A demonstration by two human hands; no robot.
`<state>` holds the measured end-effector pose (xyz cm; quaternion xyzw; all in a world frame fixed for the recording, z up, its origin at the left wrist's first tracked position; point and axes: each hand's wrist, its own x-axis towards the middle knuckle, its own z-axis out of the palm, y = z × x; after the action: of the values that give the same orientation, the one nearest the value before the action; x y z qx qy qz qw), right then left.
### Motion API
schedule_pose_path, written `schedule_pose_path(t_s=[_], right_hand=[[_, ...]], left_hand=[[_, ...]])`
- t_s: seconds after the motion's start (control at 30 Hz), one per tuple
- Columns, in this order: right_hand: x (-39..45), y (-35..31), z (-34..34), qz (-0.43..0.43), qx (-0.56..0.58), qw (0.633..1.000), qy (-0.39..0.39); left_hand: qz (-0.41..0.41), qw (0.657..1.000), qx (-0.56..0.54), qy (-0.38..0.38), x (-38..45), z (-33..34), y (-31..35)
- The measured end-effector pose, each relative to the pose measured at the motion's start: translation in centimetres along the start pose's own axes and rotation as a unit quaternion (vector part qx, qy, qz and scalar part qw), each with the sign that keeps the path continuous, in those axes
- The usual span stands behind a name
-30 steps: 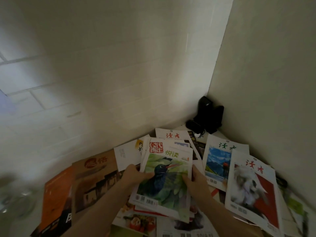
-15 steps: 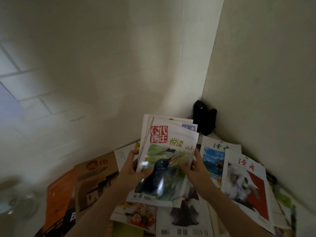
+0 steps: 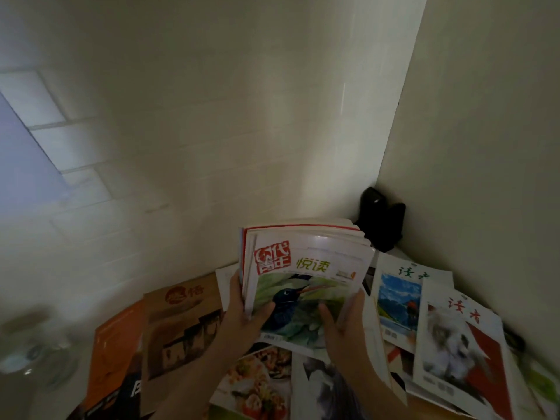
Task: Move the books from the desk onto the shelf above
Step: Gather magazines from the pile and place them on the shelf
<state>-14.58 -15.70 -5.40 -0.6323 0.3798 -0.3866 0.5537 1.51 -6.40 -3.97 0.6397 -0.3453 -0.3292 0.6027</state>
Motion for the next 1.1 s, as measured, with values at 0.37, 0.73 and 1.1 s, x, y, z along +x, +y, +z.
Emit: schedule_pose_path(t_s=[0.37,0.73,1.1], right_hand=[[0.8,0.1,-0.6,-0.018,-0.025,0.999,-0.031],[-7.8,-13.4,13.1,-0.174,0.079,0.954,-0.230],[-24.3,-31.6,26.7,-0.307,0.275,0.796,-0.444]], left_hand=[[0.025,0.998,-0.004,0.059,-1.2,-0.2,-1.5],[0.130,0.961,0.020,0.245,-18.0,-13.7,10.8],[0.228,0.750,0.264,0.562,-39.7,-24.6,26.6]])
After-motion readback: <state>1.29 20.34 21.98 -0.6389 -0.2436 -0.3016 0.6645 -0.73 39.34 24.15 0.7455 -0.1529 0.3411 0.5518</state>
